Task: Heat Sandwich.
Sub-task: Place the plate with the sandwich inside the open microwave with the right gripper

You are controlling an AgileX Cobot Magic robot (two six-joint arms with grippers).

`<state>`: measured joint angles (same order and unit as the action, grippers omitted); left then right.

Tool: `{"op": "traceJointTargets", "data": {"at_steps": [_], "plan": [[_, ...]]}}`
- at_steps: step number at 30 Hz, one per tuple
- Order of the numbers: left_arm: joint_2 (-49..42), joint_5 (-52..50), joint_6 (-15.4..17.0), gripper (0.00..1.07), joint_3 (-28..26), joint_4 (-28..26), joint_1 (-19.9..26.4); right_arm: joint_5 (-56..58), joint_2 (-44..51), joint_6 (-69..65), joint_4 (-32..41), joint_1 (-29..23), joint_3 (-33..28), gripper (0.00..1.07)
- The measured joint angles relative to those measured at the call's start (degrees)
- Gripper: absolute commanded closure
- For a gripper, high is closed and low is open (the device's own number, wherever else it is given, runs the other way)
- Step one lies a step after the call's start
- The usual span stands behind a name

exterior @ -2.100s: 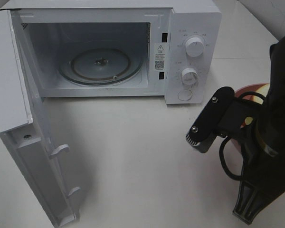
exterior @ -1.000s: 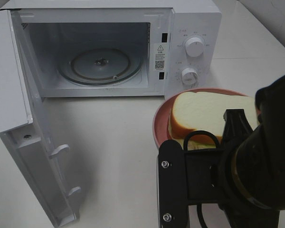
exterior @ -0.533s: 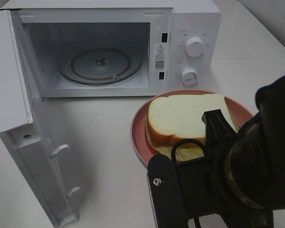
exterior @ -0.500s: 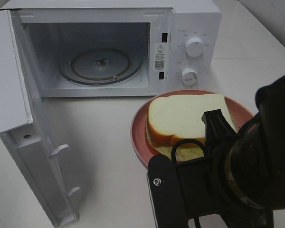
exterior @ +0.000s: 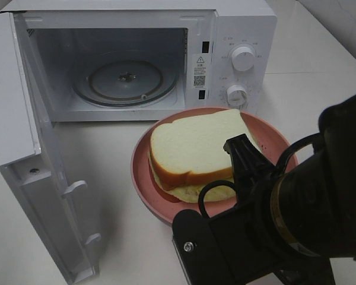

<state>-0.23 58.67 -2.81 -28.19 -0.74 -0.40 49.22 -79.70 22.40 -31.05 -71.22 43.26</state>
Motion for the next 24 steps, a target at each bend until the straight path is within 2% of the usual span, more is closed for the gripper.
{"op": "traceJointTargets", "data": {"at_steps": [17,23,24], "plan": [[0.00,0.00,0.00,0.01,0.00,0.00,0.00,-4.13,0.00,4.47,-0.69,0.11,-0.06,1.07],[0.00,0.00,0.00,0.01,0.00,0.00,0.00,-6.13,0.00,8.37,0.06,3.04,-0.06,1.07],[0.00,0.00,0.00,0.01,0.00,0.00,0.00,-6.53,0.00,11.00,0.86,4.76,-0.06,1.07]]}}
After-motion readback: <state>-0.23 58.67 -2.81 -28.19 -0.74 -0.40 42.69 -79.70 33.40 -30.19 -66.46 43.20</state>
